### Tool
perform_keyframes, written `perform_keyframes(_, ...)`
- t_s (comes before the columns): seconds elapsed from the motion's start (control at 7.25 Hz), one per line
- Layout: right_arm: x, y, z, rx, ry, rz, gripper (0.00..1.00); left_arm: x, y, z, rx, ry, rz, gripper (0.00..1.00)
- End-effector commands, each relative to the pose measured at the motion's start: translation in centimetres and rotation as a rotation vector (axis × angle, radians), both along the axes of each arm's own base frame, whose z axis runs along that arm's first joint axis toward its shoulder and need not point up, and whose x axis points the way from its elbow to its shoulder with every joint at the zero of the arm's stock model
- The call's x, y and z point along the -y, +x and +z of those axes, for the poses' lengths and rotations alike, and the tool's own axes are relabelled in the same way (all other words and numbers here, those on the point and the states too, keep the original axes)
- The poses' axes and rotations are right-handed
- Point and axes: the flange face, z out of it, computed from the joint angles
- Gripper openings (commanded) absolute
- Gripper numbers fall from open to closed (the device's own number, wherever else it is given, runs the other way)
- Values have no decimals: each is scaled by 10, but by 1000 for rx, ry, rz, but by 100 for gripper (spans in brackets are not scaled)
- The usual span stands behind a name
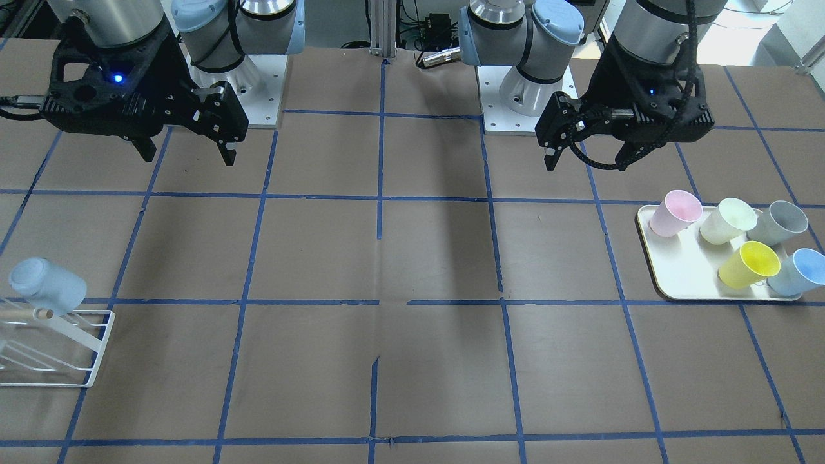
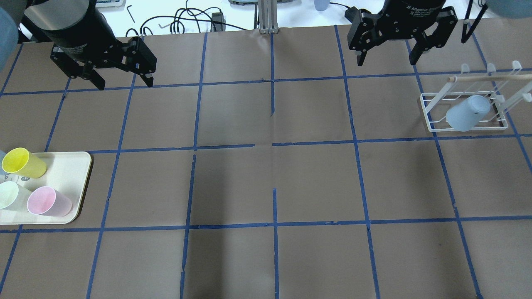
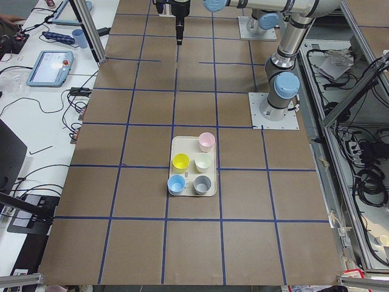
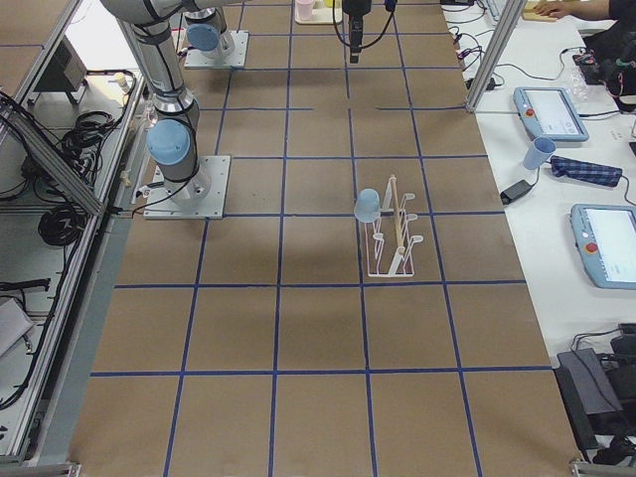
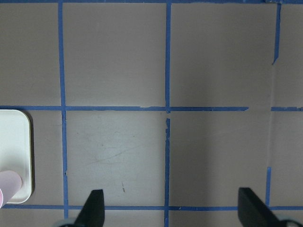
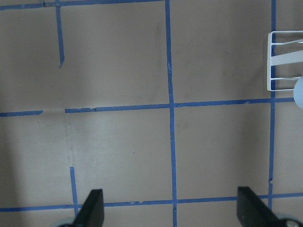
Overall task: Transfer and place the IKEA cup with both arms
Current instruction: 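Move the right gripper toward the light blue cup on the wire rack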
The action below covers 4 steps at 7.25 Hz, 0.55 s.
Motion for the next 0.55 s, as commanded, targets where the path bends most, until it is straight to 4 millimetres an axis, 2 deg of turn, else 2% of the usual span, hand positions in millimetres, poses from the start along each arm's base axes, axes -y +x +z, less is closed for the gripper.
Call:
perform_keyframes(0.0, 0, 0, 0, -4, 1, 5, 100, -6, -1, 5, 3, -7, -3, 100)
perform_keyframes(0.41, 2, -1, 0, -8, -16, 14, 100, -6, -2, 5, 0, -6, 2, 100)
